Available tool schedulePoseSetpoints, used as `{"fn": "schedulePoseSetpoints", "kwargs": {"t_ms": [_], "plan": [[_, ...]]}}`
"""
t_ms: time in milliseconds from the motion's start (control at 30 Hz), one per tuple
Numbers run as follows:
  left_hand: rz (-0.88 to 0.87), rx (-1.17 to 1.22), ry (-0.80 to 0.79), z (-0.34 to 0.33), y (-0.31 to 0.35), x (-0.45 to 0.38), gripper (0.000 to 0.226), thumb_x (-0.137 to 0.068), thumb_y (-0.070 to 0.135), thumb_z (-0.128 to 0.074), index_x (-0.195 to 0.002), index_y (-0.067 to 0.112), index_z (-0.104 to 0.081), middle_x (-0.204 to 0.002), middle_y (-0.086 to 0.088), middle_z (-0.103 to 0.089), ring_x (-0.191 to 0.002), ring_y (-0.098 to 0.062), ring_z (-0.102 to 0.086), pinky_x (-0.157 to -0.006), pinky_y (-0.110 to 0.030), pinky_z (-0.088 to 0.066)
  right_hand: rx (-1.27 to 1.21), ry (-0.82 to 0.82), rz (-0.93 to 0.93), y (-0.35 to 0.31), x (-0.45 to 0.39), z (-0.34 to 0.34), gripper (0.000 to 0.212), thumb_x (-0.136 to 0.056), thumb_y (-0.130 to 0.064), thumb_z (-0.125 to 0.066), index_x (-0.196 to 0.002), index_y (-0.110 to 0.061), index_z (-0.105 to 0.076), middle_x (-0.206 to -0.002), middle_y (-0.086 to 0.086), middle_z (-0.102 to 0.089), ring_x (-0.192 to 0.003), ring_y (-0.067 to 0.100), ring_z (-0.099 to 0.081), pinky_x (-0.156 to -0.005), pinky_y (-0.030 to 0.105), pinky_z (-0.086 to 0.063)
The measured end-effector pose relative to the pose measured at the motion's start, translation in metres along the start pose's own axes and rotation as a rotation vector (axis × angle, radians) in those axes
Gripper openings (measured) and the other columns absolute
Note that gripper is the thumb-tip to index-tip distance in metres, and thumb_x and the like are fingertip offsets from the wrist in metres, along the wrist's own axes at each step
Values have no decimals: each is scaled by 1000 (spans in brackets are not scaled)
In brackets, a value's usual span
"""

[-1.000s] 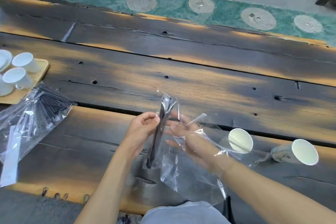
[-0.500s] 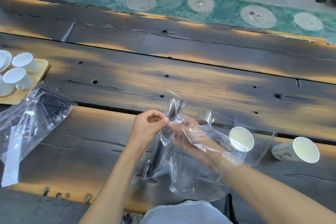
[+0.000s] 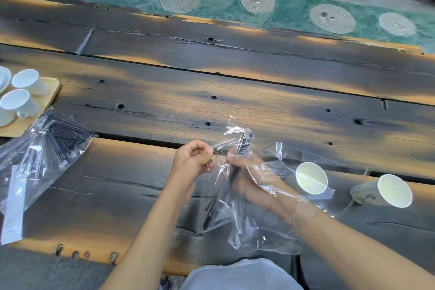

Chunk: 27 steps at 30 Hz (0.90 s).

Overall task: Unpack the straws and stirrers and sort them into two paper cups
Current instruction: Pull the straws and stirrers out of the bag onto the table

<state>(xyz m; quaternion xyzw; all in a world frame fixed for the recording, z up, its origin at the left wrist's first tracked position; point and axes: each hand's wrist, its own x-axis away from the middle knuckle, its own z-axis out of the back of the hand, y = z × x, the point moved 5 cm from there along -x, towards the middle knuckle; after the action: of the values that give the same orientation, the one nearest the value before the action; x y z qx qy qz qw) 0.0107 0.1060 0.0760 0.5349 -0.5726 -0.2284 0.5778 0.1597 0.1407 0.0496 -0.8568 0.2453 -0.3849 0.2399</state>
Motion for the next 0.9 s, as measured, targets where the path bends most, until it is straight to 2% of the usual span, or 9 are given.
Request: {"fn": "schedulePoseSetpoints", "kwargs": {"t_ms": [167, 267, 367, 433, 567, 633, 767, 833, 900], "plan": [[35, 48, -65, -6, -3, -2, 7, -96, 12, -60, -90, 7, -61, -80, -5, -65, -69, -17, -60, -63, -26, -51, 195, 47, -8, -16, 0, 1, 8, -93, -4, -62, -99, -8, -65, -84, 9, -65, -60, 13, -66, -58, 26, -54], [26, -7, -102, -14, 6, -7, 38, -86, 36, -66, -112, 9, -66, -91, 0, -71, -75, -14, -66, -67, -28, -53, 364, -19, -93, -12, 17, -6, 7, -89, -12, -70, -92, -8, -65, -75, 7, -62, -59, 13, -60, -59, 26, -48], [-79, -137, -28, -24, 22, -12, 13, -88, 22, -70, -87, 10, -73, -68, 4, -69, -59, -5, -60, -61, -23, -48, 346, -114, -168, -1, 29, -17, 25, -82, -17, -76, -103, -7, -68, -70, 7, -61, -63, 18, -55, -64, 31, -42], [-121, -111, 88, -25, 29, -14, 16, -91, 8, -66, -75, 8, -69, -59, 3, -65, -52, -4, -57, -54, -20, -47, 312, -134, -154, 3, 29, -16, 31, -80, -20, -78, -106, -5, -68, -68, 5, -61, -63, 18, -57, -65, 30, -46], [-130, 24, 296, 0, 34, -24, 20, -96, 11, -61, -78, 6, -64, -64, -4, -58, -49, -8, -50, -45, -19, -46, 179, -132, 50, 1, 18, -5, 6, -89, -10, -69, -93, -7, -74, -67, 4, -65, -62, 18, -67, -61, 29, -57], [-110, 28, 340, 12, 31, -27, 19, -96, 12, -61, -78, 6, -63, -65, -5, -56, -51, -11, -47, -45, -19, -45, 94, -148, 66, 0, 19, -2, 13, -81, -16, -80, -85, -6, -72, -69, 6, -67, -66, 20, -70, -66, 31, -60], [-151, -202, 336, 16, 25, -26, 17, -96, 16, -62, -80, 11, -67, -71, -5, -61, -61, -14, -53, -61, -31, -49, 64, -175, 50, -11, 32, -4, 34, -72, -7, -82, -103, 0, -69, -71, 14, -64, -69, 27, -65, -71, 37, -58], [-306, -497, 295, 11, 35, -19, 13, -97, 16, -57, -99, 17, -70, -91, 3, -67, -85, -14, -60, -82, -36, -49, 102, -157, 27, -15, 35, -7, 42, -70, -12, -86, -105, 1, -68, -67, 13, -61, -66, 28, -64, -69, 39, -57], [-571, -876, 245, -5, 55, -6, 27, -98, 22, -50, -120, 24, -67, -114, 12, -64, -111, -10, -53, -97, -33, -33, 170, -94, -25, -15, 37, -9, 26, -79, -11, -77, -101, 0, -69, -66, 11, -54, -67, 28, -57, -72, 41, -53]]}}
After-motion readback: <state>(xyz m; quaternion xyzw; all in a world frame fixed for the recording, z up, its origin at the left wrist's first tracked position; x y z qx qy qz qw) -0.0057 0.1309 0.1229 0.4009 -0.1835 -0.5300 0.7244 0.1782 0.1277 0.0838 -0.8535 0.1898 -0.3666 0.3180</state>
